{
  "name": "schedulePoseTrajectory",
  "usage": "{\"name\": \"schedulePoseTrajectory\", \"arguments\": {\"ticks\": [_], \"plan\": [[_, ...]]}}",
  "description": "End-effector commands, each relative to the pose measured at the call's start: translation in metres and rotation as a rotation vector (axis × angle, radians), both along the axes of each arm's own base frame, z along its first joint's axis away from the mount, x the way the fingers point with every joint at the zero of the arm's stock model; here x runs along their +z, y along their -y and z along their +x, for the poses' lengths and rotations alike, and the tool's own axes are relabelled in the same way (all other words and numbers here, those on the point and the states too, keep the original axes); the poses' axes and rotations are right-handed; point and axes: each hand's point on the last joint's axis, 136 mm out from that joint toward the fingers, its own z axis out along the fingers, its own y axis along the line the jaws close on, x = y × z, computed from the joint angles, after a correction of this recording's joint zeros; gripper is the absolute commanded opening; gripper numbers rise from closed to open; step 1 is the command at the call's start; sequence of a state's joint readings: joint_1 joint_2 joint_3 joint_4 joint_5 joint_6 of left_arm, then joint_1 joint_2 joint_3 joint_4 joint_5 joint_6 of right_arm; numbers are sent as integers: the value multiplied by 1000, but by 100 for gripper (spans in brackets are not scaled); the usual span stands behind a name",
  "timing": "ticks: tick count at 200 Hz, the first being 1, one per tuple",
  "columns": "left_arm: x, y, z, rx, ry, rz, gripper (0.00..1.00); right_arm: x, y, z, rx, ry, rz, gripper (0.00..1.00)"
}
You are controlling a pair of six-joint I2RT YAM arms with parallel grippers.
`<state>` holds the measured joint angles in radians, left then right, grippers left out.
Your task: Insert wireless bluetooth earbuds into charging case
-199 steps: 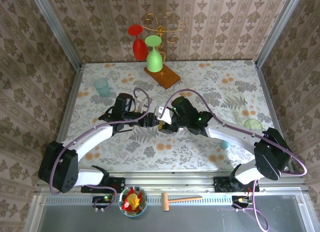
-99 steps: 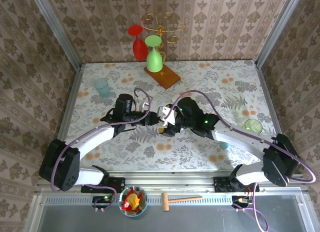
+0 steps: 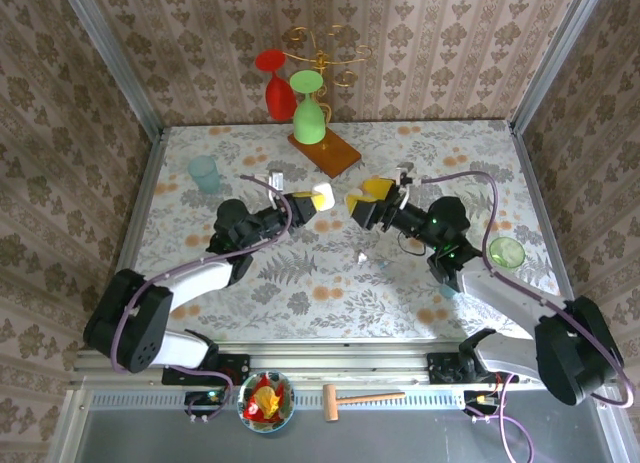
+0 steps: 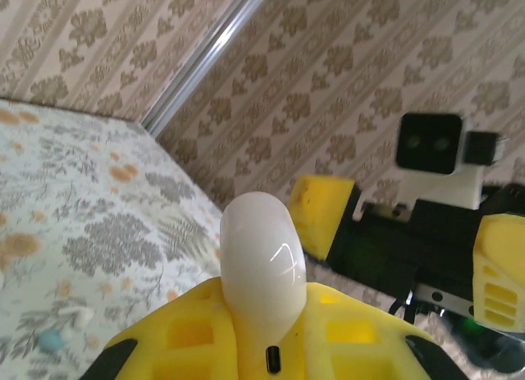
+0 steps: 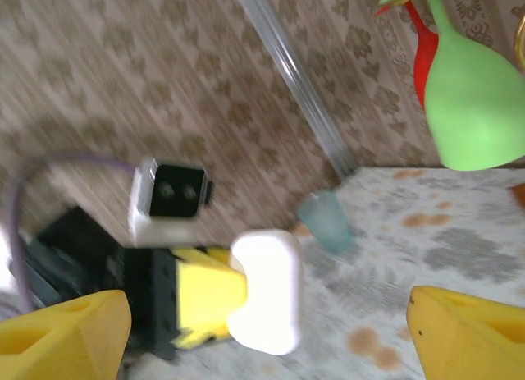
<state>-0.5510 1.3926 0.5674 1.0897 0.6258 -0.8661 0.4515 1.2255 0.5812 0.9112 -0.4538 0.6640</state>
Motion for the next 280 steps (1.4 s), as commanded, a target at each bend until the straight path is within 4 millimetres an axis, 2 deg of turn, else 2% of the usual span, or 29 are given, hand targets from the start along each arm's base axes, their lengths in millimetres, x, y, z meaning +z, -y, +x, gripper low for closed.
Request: {"name": "schedulePoseTrajectory", "arguments": {"ticks": [1, 21, 44, 57, 62, 92, 118, 163, 202, 211, 219, 238, 280], "plan": [[40, -1, -8, 12, 107, -137, 2, 51, 8, -10, 118, -50, 380, 88], [54, 2, -11, 16, 137, -160, 2, 49, -1, -4, 152, -109, 404, 88], [69, 2, -12, 55, 155, -198, 2, 51, -12, -4, 195, -130, 410, 84], [77, 4, -13, 62, 160, -219, 3, 60, -17, -7, 227, -122, 416, 81], [81, 5, -14, 60, 162, -227, 3, 53, -23, -3, 236, -148, 410, 80], [100, 7, -12, 82, 155, -283, 3, 58, -40, -3, 295, -164, 413, 73], [114, 3, -13, 94, 159, -320, 3, 62, -41, 0, 296, -161, 423, 67], [114, 2, -13, 100, 160, -321, 5, 71, -40, -3, 307, -144, 429, 36], [104, 7, -9, 104, 143, -303, 7, 71, -41, -2, 311, -145, 426, 29], [104, 8, -8, 105, 145, -300, 10, 69, -41, -1, 307, -147, 423, 24], [103, 7, -8, 108, 152, -296, 18, 69, -41, -1, 303, -143, 421, 22], [98, 5, -6, 121, 158, -282, 42, 65, -37, 1, 285, -125, 399, 21], [88, -2, -7, 134, 228, -218, 61, 41, -23, 18, 227, -118, 314, 17]]}}
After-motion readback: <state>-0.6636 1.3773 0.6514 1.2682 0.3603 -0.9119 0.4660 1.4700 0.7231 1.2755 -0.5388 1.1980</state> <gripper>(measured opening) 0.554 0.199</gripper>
